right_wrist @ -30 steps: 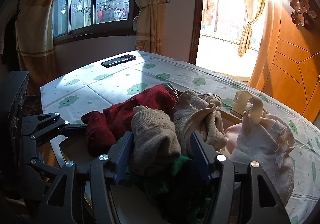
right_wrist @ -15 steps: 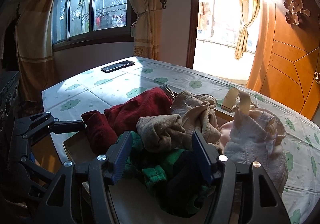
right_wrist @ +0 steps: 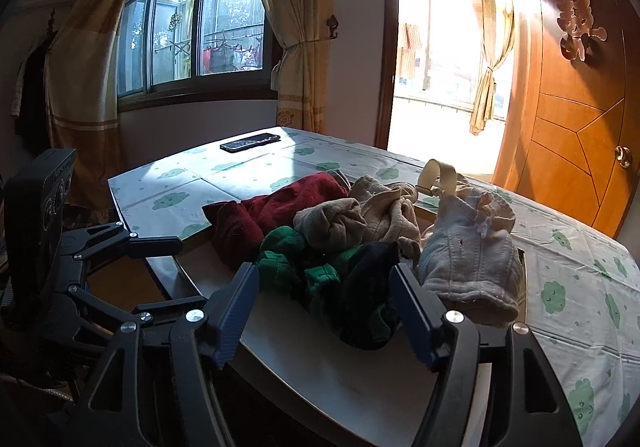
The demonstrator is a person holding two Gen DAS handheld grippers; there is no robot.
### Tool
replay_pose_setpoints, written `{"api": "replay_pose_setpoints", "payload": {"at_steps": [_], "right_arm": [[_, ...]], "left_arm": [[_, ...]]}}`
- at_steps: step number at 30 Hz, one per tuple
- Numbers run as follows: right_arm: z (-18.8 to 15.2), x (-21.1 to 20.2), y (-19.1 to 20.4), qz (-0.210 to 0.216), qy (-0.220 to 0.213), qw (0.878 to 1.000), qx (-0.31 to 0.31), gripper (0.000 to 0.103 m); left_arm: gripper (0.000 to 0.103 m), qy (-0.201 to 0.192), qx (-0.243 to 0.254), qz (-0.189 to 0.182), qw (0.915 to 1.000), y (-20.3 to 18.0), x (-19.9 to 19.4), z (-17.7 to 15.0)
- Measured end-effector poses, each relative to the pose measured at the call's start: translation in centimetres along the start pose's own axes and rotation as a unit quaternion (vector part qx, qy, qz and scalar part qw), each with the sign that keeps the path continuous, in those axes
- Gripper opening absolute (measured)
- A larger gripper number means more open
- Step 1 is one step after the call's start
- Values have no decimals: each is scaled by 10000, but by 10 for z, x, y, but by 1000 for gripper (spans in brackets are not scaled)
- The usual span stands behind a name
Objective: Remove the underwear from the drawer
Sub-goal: 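Move both tools back down into the open drawer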
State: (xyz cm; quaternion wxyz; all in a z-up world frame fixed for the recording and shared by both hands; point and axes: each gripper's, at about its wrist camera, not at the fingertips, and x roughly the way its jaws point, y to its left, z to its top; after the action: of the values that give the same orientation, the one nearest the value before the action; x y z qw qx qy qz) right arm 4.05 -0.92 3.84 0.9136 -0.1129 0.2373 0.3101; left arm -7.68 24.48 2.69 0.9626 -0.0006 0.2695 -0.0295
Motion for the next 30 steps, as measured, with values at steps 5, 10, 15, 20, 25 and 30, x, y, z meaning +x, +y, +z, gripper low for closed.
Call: {"api": "replay_pose_setpoints", "payload": {"at_steps": [5, 10, 15, 20, 25, 30], "right_arm": [[-16, -24, 3, 0, -92, 10000, -33, 71], [-35, -37, 6, -40, -74, 9999, -81, 71], [-56, -51, 6, -120, -28, 9998, -125, 71], [-84, -66, 12, -275, 80, 9989, -369, 71], [-112, -76, 16, -301, 277, 9980, -482, 71], [-130, -75, 7, -345, 429, 9981, -284, 71]], "left_arm": [[78, -52, 116, -43, 9999, -11, -9, -12], [78, -23, 242, -47, 9997, -18, -11, -19], [78, -33, 553, -57, 9984, -32, -15, -31], [78, 131, 1154, -266, 9929, -58, -13, -44], [78, 574, 1869, -599, 9789, -88, 1, -55], [78, 966, 2469, -926, 9598, -112, 14, -61]]}}
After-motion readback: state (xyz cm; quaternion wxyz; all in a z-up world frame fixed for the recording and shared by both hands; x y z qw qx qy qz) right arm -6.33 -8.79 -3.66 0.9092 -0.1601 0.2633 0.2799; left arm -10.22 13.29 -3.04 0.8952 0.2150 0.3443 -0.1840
